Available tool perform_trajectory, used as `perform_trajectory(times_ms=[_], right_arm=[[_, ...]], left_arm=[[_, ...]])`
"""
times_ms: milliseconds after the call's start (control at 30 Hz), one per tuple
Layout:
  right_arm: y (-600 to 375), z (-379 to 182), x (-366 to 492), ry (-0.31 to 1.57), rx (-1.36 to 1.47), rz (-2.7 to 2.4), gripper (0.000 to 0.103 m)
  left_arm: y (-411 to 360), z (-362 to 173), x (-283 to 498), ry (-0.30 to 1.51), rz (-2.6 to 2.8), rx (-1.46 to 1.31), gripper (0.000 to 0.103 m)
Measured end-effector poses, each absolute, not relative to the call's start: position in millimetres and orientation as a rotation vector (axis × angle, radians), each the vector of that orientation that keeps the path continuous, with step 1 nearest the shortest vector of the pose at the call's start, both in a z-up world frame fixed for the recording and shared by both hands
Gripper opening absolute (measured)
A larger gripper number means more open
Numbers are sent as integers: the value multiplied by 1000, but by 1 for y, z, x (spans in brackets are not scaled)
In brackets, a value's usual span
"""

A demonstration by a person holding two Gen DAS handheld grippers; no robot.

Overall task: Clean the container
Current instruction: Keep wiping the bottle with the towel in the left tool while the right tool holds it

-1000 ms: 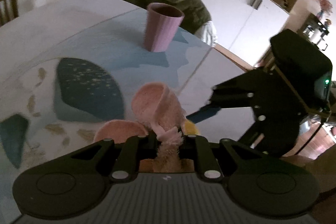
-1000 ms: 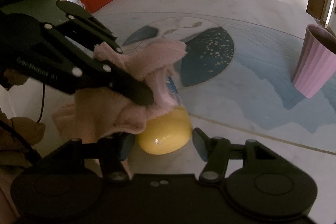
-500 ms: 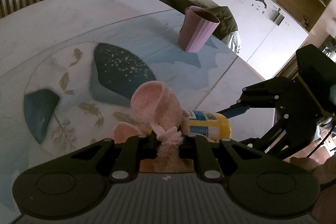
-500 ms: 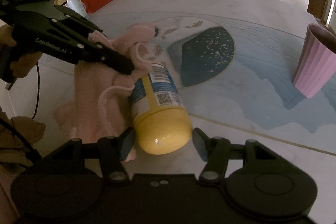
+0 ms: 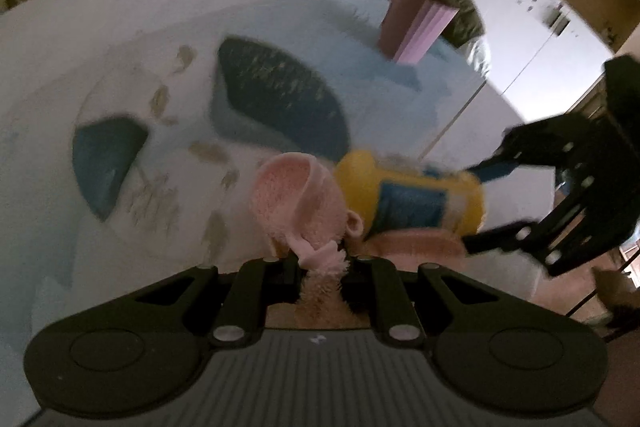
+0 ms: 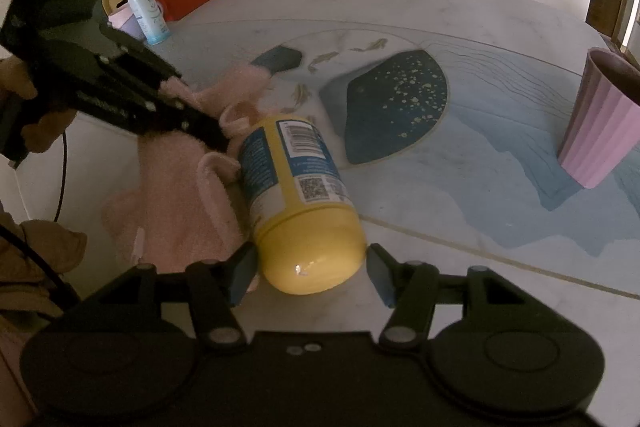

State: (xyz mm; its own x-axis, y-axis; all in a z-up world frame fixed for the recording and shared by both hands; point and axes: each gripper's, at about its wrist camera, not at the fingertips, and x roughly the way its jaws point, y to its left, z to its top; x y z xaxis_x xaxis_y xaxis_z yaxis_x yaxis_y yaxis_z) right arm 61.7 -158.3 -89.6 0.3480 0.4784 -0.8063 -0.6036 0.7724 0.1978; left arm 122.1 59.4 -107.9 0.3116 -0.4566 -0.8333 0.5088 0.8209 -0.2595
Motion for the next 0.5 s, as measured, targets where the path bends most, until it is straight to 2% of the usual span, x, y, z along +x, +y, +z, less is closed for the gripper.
perform_trajectory(times_ms=[200,500], right_arm=[[-158,-90,61,992,-144,704,59],[-158,-89,61,991,-147,705,59]], left_arm=[[69,-113,118,1107,-615,52,13],[51,-36,92,932,-831,29,14]])
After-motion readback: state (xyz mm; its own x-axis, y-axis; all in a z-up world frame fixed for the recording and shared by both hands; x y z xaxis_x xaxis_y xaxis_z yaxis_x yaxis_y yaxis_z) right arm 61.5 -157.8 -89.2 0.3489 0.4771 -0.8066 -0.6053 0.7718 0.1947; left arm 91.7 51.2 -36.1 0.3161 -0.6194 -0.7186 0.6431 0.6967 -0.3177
